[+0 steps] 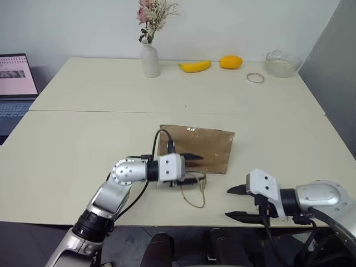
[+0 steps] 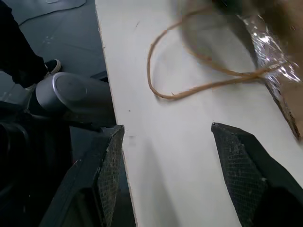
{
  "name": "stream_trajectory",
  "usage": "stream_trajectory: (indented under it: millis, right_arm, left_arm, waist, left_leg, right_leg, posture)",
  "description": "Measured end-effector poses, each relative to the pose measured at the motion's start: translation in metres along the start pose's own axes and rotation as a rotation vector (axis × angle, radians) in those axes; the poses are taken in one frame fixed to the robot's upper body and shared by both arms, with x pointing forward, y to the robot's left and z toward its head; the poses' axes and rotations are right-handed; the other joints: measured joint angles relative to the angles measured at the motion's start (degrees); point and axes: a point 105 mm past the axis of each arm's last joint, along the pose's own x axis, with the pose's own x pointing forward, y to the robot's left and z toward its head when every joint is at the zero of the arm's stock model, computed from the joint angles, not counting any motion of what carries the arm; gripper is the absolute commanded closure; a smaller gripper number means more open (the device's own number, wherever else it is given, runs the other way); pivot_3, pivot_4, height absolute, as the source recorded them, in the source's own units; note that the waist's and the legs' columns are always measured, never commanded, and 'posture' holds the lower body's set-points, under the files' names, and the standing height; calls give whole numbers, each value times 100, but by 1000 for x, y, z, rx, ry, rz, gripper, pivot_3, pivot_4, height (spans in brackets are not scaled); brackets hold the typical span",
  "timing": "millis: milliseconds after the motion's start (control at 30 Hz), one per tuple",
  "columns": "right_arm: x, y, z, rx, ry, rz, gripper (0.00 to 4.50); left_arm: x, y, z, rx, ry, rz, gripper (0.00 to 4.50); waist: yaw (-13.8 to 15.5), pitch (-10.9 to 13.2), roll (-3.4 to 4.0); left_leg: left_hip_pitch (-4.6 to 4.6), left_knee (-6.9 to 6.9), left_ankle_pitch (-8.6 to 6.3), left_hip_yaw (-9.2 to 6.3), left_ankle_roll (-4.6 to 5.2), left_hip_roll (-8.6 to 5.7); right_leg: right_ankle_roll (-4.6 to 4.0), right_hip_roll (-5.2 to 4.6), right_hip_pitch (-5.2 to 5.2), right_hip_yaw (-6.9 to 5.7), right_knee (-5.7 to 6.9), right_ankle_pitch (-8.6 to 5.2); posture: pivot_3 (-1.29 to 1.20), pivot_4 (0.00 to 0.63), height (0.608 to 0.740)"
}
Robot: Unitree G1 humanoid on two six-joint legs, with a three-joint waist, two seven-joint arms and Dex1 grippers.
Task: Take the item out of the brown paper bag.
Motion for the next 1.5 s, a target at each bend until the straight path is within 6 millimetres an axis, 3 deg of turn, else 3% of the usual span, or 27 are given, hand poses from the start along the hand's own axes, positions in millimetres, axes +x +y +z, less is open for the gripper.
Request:
stream_trajectory:
  millis: [233, 367, 733, 1133, 1233, 1467, 1500]
  right_arm:
    - [28, -9, 12, -15, -48, 13, 1382]
    - [37, -11, 11, -15, -39, 20, 1382]
    - [47, -9, 23, -33, -84, 43, 1382]
    - [75, -8, 21, 33, -66, 106, 1382]
    - [88, -7, 19, 51, -57, 108, 1959]
    - [97, -20, 10, 7, 0, 48, 4383]
    - [97, -22, 10, -9, 2, 39, 4449]
  left_arm:
    - [-1, 16, 10, -100, -16, 72, 3269]
    - [-1, 16, 9, -137, -16, 71, 4478]
    - [-9, 15, 9, -184, -6, 42, 4478]
    - [-3, 29, 23, -151, -37, 64, 4478]
    - [-1, 35, 28, -133, -46, 85, 4500]
    - [-3, 50, 31, -114, -43, 140, 4500]
    - [-4, 55, 32, -107, -43, 160, 4500]
  waist:
    - [-9, 0, -1]
    - [-5, 0, -1]
    - [-4, 0, -1]
    - [-8, 0, -1]
    - [-9, -1, -2]
    - [-9, -1, -2]
    - [-9, -1, -2]
  left_leg:
    - [0, 1, 0, -9, 0, -2]
    - [-2, 1, 0, -21, 0, -2]
    - [-1, 1, 0, -33, 0, -2]
    - [-2, 2, 1, -34, 0, -3]
    - [-1, 3, 1, -36, 0, -3]
    - [-1, 5, 1, -35, 0, -4]
    - [-1, 5, 1, -36, 0, -4]
  right_leg:
    - [1, 2, -1, 2, 2, 0]
    - [0, 2, -2, 3, 1, 0]
    - [0, 2, -2, 3, 4, 0]
    - [0, 2, -2, 5, 7, 0]
    - [0, 2, -1, 6, 9, 0]
    - [0, 1, -2, 5, 10, 1]
    - [0, 1, -2, 5, 10, 1]
  posture:
    - [0, 150, 740]
    - [0, 150, 740]
    - [0, 150, 740]
    - [0, 150, 740]
    - [0, 150, 740]
    - [0, 150, 740]
    - [0, 150, 740]
